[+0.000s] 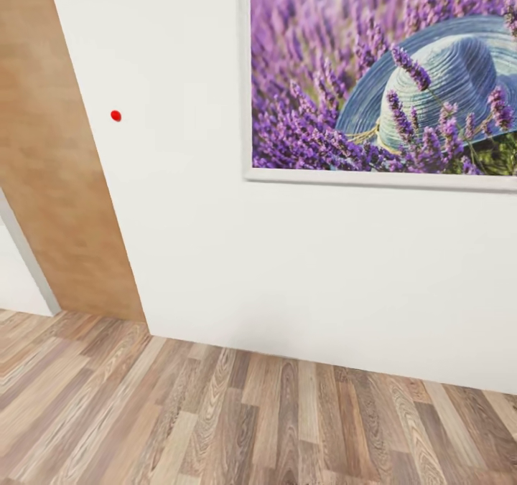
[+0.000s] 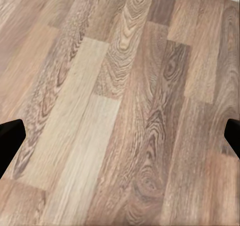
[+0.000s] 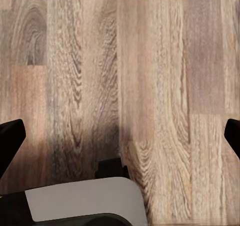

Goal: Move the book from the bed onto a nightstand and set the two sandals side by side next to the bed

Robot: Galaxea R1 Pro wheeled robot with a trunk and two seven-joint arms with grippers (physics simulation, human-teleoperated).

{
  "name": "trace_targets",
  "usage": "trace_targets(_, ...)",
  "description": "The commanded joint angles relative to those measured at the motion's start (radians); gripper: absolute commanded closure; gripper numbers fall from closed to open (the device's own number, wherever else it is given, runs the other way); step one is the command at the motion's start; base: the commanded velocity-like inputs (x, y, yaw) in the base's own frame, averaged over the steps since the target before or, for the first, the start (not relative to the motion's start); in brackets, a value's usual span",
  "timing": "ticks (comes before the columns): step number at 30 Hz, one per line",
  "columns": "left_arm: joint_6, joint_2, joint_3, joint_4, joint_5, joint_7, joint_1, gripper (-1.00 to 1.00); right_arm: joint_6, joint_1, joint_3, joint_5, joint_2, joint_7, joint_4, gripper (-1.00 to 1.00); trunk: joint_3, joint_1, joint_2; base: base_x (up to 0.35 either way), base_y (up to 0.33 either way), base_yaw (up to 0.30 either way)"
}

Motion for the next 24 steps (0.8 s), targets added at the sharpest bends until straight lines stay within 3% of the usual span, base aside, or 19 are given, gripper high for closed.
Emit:
trace_targets(1, -0.003, 0.0, 0.001, 0.0, 0.007, -0.001, 0.0, -1.0, -0.003, -0.001, 0.0, -0.005, 0.0, 0.0, 0.001, -1.0, -0.001, 0.0, 0.0, 0.002, 0.0, -0.277)
trace_targets(12, -0.003, 0.0, 0.002, 0.0, 0.007, -0.001, 0.0, -1.0, -0.003, -0.001, 0.0, -0.005, 0.0, 0.0, 0.001, -1.0, -0.001, 0.0, 0.0, 0.005, 0.003, -0.282)
trace_targets(24, -0.003, 0.0, 0.002, 0.0, 0.007, -0.001, 0.0, -1.0, -0.003, -0.001, 0.0, -0.005, 0.0, 0.0, 0.001, -1.0, -0.001, 0.0, 0.0, 0.153, 0.123, -0.283)
